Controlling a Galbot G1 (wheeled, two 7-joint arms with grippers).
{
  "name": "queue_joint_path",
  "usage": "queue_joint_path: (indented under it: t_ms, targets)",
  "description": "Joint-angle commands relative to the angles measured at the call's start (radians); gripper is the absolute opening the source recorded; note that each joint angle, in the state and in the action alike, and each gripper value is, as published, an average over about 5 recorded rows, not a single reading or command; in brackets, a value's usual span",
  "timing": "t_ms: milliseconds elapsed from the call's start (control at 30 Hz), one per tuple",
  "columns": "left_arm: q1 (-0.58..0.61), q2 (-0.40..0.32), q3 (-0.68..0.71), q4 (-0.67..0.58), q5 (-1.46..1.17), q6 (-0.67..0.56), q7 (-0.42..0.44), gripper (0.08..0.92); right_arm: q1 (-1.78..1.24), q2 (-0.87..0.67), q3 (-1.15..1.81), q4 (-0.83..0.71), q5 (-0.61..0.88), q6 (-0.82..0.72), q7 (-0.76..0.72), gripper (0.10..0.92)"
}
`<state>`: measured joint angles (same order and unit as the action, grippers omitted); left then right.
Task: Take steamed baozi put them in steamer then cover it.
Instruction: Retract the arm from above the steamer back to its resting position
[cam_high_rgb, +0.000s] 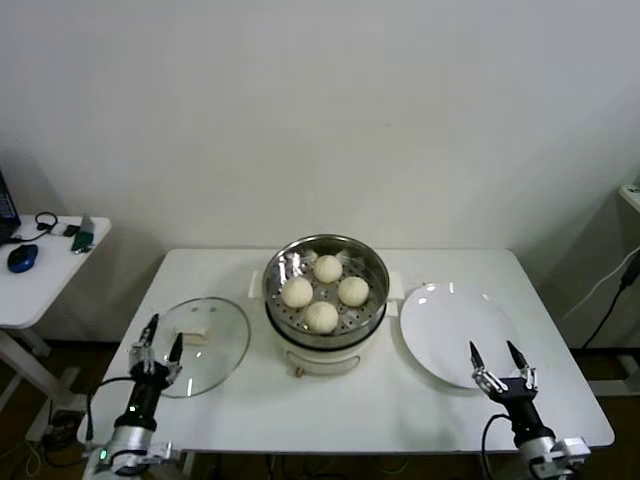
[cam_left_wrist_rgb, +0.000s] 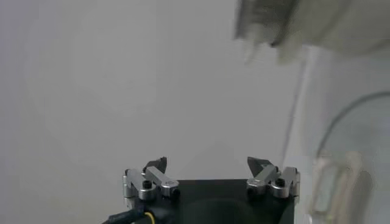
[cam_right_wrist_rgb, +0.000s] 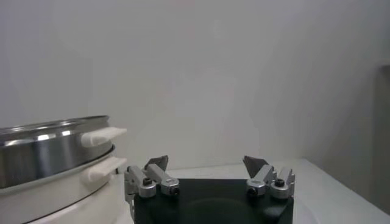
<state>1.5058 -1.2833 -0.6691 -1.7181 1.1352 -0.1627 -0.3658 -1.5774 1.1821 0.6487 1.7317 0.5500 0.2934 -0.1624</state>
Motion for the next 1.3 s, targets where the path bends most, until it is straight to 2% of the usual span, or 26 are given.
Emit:
queue_joint_path:
  t_ms: [33,467,1067,1167,1300]
  targets:
    - [-0.121,0.011,0.006,0.255,0.205,-0.038,-0.013,0.823,-0.032,0.057,0.006,0.025,-0.028,0.015,0.006,0.823]
    - [-0.241,0.048,0.043,0.343,0.126,0.032,0.104,0.823,-0.051,0.055,0.029,0.043,-0.035,0.013,0.007,0.823]
    - [-0.324,0.037,0.088,0.395,0.127,0.090,0.103,0.822,-0.054,0.059,0.038,0.026,-0.040,0.024,0.008,0.823]
    - [-0.322,0.033,0.088,0.395,0.129,0.094,0.102,0.782,-0.053,0.060,0.038,0.026,-0.042,0.024,0.008,0.823]
    - [-0.306,0.024,0.090,0.386,0.129,0.101,0.102,0.672,-0.049,0.064,0.038,0.025,-0.043,0.023,0.012,0.823]
